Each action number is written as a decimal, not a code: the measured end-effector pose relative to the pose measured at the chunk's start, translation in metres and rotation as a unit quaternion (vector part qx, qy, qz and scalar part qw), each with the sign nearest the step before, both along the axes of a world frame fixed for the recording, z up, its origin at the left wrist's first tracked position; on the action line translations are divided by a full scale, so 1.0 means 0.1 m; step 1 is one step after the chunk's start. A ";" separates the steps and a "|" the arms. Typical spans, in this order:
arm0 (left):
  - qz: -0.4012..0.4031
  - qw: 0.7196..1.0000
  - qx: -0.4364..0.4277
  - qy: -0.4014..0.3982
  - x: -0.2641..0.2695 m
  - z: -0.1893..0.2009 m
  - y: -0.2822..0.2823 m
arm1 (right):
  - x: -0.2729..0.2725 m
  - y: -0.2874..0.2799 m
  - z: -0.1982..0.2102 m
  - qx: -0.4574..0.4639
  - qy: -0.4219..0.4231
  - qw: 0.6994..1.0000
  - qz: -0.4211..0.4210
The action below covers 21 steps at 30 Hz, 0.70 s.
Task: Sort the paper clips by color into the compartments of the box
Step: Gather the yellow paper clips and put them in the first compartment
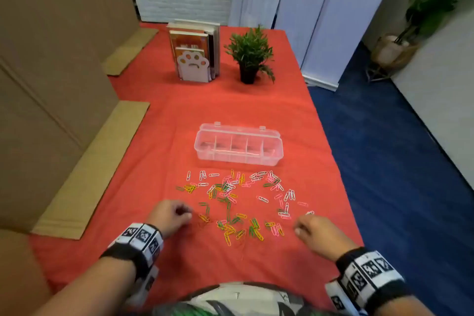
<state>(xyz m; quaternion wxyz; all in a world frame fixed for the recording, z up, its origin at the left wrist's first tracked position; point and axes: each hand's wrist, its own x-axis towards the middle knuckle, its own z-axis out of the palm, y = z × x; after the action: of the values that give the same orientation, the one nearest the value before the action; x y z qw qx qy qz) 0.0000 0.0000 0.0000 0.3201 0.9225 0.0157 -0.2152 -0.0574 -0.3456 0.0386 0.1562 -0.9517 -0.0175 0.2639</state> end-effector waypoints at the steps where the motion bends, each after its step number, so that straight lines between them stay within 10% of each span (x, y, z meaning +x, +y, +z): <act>1: -0.007 1.000 0.007 -0.005 0.05 -0.08 -0.02 | 0.07 0.05 -0.08 0.007 -0.014 1.000 0.000; 21: -0.122 0.986 0.052 -0.102 0.13 -0.54 -0.25 | 0.31 0.93 -0.84 -0.028 -0.090 0.993 -0.064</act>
<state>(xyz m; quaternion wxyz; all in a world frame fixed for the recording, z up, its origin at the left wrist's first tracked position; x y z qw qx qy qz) 0.0126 -0.0250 -0.0541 0.2433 0.9500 -0.1186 -0.1559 -0.0269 -0.2523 -0.0451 0.1441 -0.9747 0.0366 0.1666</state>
